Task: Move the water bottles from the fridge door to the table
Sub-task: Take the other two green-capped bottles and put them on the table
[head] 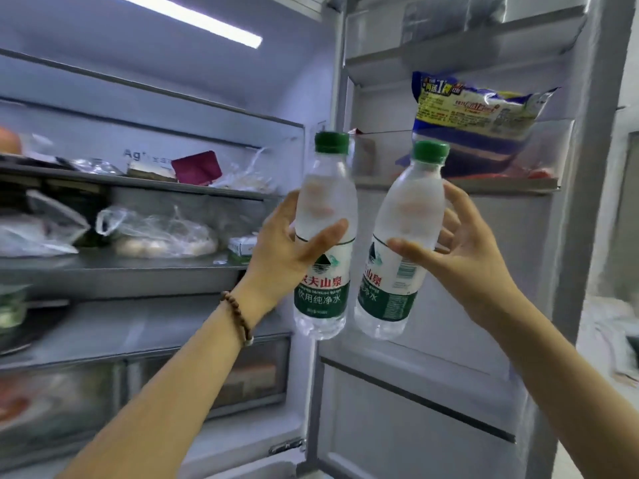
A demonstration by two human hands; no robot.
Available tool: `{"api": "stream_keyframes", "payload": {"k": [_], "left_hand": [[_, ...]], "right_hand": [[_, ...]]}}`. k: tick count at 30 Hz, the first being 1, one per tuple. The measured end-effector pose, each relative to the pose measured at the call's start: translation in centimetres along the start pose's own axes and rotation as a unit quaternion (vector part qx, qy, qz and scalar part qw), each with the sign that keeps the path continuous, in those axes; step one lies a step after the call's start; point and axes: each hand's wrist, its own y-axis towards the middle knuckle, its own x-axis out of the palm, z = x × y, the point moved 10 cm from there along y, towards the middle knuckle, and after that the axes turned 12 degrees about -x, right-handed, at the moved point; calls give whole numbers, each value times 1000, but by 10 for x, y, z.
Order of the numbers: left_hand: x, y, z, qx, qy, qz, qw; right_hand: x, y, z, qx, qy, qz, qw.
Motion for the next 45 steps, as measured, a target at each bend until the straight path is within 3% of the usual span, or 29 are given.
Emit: {"api": "stream_keyframes", "payload": {"k": [5, 11, 23, 32, 39, 45], "left_hand": [[-45, -71, 42, -39, 92, 93, 991], [-116, -179, 119, -81, 207, 208, 953], [-257, -443, 338, -99, 358, 457, 808], [-356, -656, 491, -146, 437, 574, 677], [-441, -766, 546, -168, 439, 627, 621], [-538, -834, 547, -195, 433, 664, 577]], "right_hand": [[55, -27, -21, -2, 113, -95, 989], [148, -60, -90, -31, 225, -194, 954], [337, -142, -359, -83, 502, -291, 810], [464, -252, -586, -75, 608, -334, 716], [580, -311, -705, -61, 631, -384, 672], [691, -350, -769, -62, 641, -421, 638]]}}
